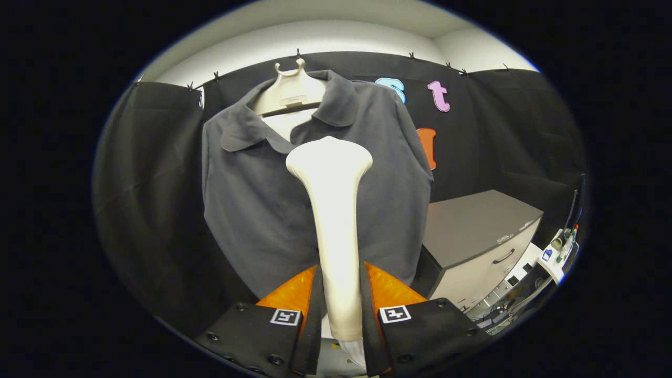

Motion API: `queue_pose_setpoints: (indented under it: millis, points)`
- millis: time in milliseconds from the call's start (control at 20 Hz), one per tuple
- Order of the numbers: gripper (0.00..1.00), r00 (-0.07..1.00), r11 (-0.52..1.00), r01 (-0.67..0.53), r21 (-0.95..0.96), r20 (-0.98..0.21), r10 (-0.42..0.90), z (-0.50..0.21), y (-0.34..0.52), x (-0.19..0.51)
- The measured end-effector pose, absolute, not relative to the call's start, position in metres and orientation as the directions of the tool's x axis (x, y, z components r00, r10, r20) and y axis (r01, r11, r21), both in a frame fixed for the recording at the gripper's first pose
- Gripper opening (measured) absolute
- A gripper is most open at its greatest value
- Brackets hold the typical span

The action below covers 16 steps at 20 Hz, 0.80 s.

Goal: Iron the clothes twice with a garment steamer, once on the left side and once on the right side.

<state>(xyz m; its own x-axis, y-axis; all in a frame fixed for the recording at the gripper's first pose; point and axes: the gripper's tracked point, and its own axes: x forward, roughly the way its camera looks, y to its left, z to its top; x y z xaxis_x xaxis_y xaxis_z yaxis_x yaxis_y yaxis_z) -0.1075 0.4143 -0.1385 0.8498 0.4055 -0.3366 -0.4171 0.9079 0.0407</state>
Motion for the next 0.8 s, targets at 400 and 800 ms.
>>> queue_pose_setpoints:
  millis: [400, 800]
  points:
    - [0.41, 0.815, 0.855, -0.519, 0.019, -0.292, 0.501, -0.122, 0.477, -0.117]
    - [0.41, 0.815, 0.850, -0.526, 0.011, -0.279, 0.508, -0.122, 0.501, -0.117]
